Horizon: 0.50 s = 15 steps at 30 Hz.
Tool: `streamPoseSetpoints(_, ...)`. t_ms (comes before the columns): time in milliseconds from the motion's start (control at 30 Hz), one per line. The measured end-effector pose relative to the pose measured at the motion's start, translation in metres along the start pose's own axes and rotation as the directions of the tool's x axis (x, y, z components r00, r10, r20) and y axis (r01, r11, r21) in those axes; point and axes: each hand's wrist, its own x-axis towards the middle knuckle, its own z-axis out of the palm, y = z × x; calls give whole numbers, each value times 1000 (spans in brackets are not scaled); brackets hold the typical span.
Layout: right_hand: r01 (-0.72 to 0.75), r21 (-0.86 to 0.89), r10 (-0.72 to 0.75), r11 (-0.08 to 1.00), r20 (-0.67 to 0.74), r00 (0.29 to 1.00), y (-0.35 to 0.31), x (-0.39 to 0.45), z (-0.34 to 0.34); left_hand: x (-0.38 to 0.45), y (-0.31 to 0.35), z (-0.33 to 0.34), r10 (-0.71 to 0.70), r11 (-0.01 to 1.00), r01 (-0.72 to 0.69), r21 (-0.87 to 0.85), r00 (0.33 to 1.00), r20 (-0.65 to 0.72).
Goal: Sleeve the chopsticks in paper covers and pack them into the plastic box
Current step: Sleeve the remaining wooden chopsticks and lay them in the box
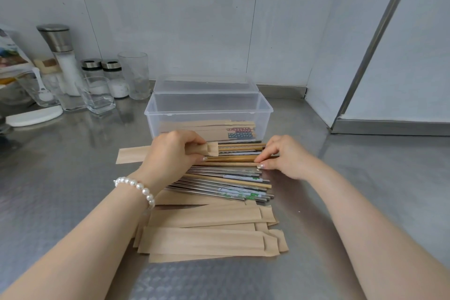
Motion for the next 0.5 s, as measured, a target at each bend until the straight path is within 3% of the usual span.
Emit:
streamPoseSetpoints(267, 34, 9, -33, 999, -53, 998, 0, 1, 3, -2, 4, 5, 57, 998, -57, -3, 996, 71)
streamPoseSetpoints(500, 82, -81, -86, 993, -51, 995, -3, 1, 4, -4, 8, 5, 83, 996, -81, -24, 991, 102)
